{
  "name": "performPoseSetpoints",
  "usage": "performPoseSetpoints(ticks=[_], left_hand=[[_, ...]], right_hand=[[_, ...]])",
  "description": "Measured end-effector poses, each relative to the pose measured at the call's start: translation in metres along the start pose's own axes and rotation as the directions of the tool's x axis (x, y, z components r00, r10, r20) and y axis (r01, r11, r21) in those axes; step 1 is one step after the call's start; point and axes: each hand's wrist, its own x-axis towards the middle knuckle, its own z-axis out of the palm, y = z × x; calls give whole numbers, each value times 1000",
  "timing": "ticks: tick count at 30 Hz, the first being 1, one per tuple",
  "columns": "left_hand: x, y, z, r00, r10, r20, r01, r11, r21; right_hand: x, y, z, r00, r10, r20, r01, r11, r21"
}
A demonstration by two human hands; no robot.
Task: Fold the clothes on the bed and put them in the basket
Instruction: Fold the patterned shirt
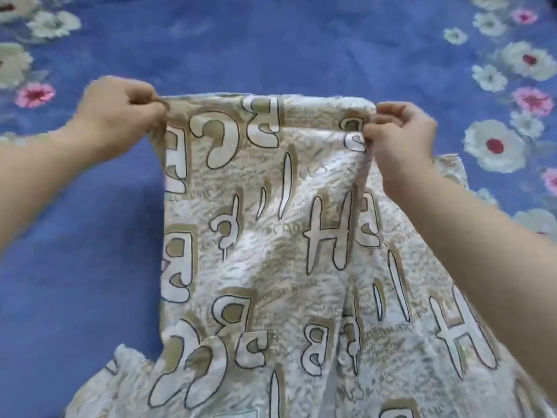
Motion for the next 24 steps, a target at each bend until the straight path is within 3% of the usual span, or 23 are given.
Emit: performPoseSetpoints(ticks=[3, 5, 7, 9, 12, 15, 18, 21, 24], left_hand=[[19, -7, 16, 970, -219, -101, 216, 975, -45], [15, -10, 45, 915, -384, -123, 381, 923, -47], [0, -7, 71, 855, -506, -111, 497, 862, -102], [-16, -9, 87, 851, -511, -124, 499, 859, -116], [-21, -29, 93, 885, -411, -218, 382, 910, -163], [-9, -44, 87, 820, -485, -305, 387, 861, -329], [-6, -45, 93, 785, -556, -274, 452, 816, -361], [-46, -9, 99, 856, -367, -364, 333, 930, -155], [-130, 44, 110, 930, 100, -353, -128, 990, -56]], right_hand=[[14, 8, 25, 985, 132, 109, -128, 991, -39], [9, 23, 36, 950, 246, 192, -239, 969, -60], [1, 37, 41, 942, 273, 195, -246, 957, -152], [-12, 44, 41, 940, 260, 219, -197, 941, -275], [-14, 54, 36, 938, 218, 269, -96, 911, -402], [-8, 58, 37, 979, 100, 178, -14, 904, -428], [-16, 60, 36, 981, 134, 138, -62, 899, -433], [-37, 59, 26, 971, 154, 184, -73, 920, -385], [-72, 62, 8, 955, 202, 219, -109, 921, -373]])
